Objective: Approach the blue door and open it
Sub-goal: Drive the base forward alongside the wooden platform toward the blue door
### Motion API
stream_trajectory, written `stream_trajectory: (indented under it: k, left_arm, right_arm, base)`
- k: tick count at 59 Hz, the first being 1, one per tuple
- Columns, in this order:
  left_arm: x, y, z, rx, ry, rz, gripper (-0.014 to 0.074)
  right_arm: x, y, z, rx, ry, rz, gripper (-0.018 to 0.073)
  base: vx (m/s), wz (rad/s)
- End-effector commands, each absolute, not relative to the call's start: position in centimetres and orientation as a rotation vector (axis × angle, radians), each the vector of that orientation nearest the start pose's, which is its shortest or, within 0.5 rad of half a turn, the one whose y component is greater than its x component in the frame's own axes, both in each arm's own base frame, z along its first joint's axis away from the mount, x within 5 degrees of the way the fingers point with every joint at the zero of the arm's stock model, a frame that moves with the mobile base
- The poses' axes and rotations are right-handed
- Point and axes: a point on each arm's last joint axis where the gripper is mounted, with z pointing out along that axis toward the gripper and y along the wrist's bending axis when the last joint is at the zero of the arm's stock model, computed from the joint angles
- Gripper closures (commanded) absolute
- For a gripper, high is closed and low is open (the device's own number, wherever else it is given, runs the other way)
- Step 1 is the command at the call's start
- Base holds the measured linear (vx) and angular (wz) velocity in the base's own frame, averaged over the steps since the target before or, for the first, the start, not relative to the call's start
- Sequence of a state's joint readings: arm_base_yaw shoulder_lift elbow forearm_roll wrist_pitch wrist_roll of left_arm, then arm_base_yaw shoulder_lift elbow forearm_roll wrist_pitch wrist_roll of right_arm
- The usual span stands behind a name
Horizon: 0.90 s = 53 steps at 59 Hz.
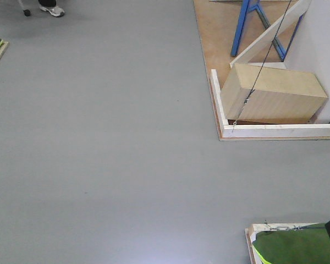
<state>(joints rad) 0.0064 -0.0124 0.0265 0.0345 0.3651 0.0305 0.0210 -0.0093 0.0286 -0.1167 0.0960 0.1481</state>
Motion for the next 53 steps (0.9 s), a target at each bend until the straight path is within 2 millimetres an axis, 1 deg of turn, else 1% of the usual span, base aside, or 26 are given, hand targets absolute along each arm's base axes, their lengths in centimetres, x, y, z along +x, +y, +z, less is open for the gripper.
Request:
stream_trajectory:
  k: [1,27,53]
  left_arm:
    - [5.36,0.10,17.96,0.040,1.769,0.051,0.0526]
    - [5.36,0.10,17.96,0.040,1.768,0.051,0.0526]
    - [5.36,0.09,17.96,0.041,1.768,0.050,0.0526]
  right_arm:
    - [5.61,0.08,19.72,0.007,1.516,0.031,0.0557]
    - [5.60,0.08,19.73,0.007,1.514,0.031,0.0557]
    - [5.60,0.08,19.73,0.007,1.514,0.031,0.0557]
  base:
    - [0.22,0.03]
    - [0.24,-0.01]
    - [0.32,0.07]
